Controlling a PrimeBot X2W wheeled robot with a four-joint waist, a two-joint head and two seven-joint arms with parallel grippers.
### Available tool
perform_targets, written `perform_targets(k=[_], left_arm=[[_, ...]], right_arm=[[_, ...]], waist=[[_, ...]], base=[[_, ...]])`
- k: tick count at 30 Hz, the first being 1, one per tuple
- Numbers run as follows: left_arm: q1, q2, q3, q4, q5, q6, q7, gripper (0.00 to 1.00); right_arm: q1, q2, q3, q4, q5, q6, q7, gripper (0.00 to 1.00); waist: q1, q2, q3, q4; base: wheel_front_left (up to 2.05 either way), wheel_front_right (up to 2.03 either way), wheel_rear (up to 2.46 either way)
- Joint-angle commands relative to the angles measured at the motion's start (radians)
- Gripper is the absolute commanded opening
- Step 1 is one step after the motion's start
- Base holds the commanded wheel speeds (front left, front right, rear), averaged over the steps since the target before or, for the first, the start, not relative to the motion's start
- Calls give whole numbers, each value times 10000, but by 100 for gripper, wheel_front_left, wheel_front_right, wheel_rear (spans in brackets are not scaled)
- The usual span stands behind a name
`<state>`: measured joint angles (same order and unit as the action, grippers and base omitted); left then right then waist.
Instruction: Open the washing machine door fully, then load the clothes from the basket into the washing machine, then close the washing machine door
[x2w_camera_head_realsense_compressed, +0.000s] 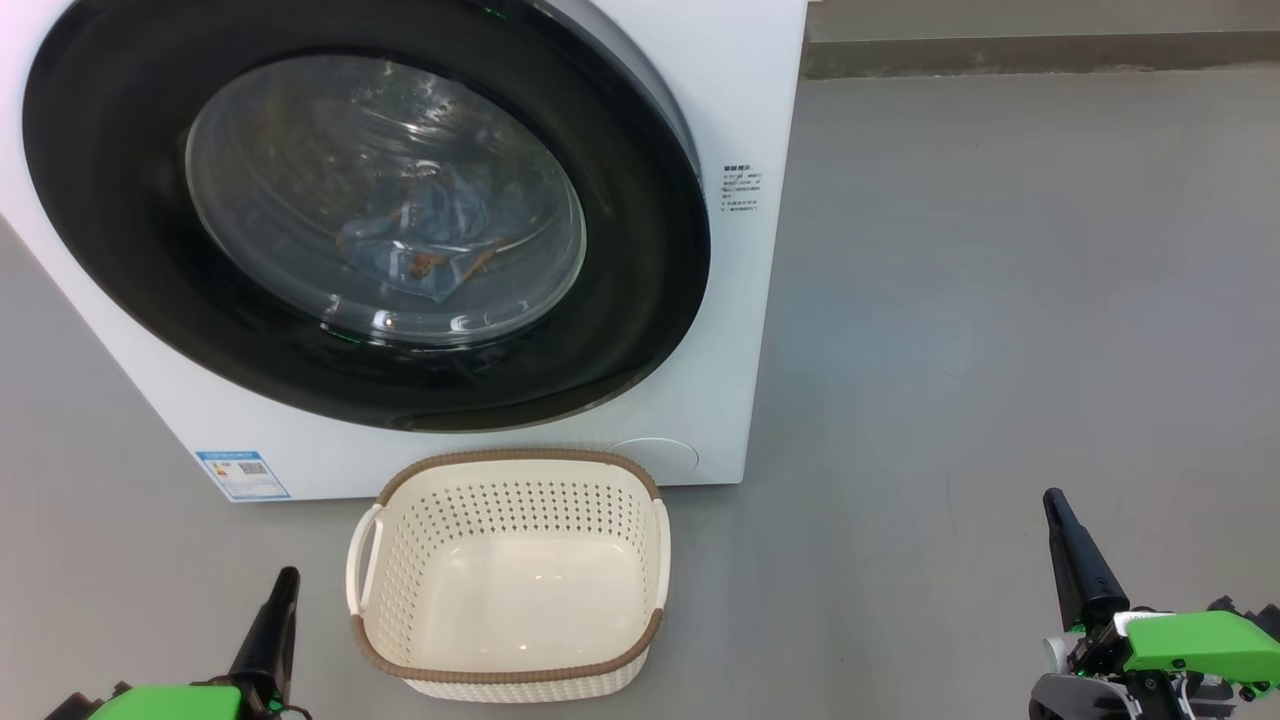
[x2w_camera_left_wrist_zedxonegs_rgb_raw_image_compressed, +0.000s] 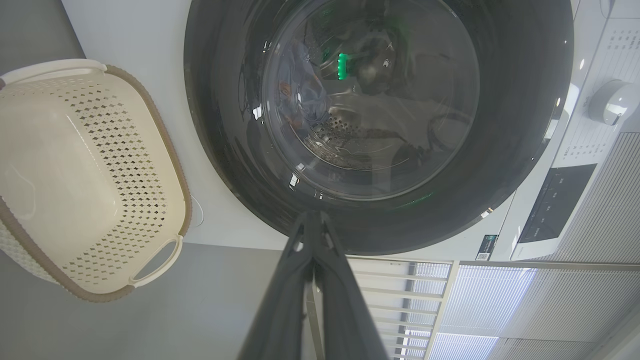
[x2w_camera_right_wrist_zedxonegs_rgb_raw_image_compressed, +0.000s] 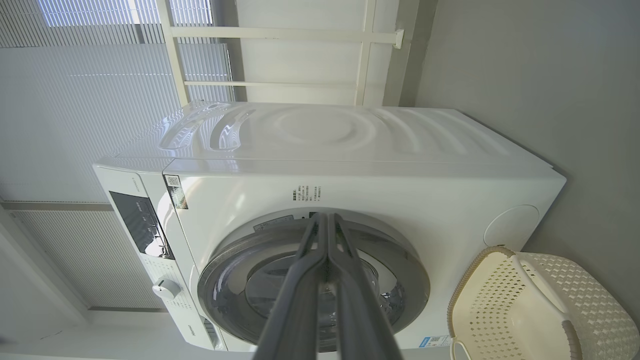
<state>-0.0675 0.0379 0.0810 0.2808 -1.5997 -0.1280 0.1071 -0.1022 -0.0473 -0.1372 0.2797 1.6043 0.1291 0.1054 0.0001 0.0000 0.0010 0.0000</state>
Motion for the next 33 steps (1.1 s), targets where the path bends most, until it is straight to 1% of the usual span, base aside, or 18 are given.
perform_targets(k=[1, 33], left_arm=[[-464, 124, 345, -306, -75, -27, 72, 0], [-463, 124, 343, -307, -77, -27, 71, 0]], right_arm=[[-115, -30, 217, -302, 29, 16, 89, 0], [-115, -30, 217, -302, 29, 16, 90, 0]], waist=[[0, 0, 0, 0], [0, 0, 0, 0]], base=[[0, 0, 0], [0, 0, 0]])
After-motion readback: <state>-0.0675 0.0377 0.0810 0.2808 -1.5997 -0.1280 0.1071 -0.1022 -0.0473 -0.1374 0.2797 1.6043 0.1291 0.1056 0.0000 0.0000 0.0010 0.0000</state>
